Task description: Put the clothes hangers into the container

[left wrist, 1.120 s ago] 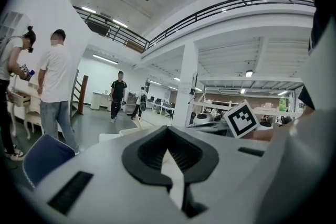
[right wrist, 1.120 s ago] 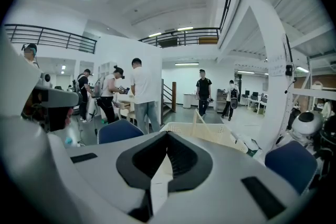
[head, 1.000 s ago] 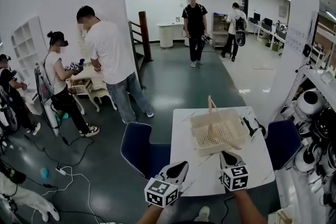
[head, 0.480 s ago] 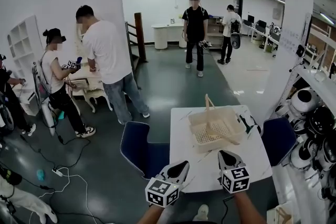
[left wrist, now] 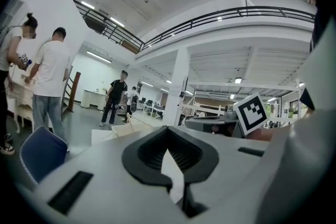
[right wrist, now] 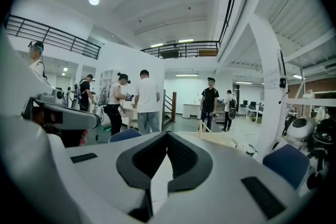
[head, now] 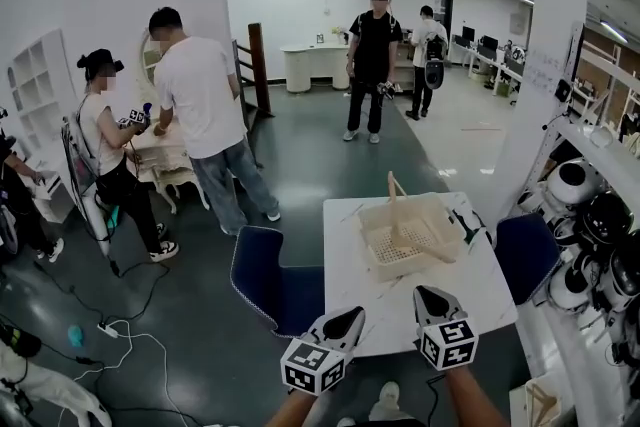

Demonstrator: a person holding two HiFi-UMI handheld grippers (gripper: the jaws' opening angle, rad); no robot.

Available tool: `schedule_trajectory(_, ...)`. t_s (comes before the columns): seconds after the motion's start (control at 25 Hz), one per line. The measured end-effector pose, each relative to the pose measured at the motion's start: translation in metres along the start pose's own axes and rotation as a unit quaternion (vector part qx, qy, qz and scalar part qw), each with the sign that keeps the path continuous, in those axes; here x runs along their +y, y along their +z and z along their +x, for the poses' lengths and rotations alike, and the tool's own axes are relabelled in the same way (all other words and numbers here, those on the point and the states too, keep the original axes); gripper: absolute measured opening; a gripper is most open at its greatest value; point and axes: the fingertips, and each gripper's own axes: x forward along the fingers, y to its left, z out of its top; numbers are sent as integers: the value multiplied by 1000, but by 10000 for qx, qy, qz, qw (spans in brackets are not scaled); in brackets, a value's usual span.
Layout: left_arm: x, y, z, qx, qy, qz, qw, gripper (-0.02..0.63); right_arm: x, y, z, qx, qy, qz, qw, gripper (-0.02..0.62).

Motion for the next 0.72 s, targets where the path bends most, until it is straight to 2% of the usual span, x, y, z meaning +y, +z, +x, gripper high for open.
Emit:
schedule_trajectory(0.4,-23,5,-4,65,-366,346,9987,5,4,2,-22,-128,-213,-30,9997,19)
schedule_trajectory(0.72,-41,6,7,-15,-496,321,9983,5,1,11,-39,-204,-187,-226,9994,20)
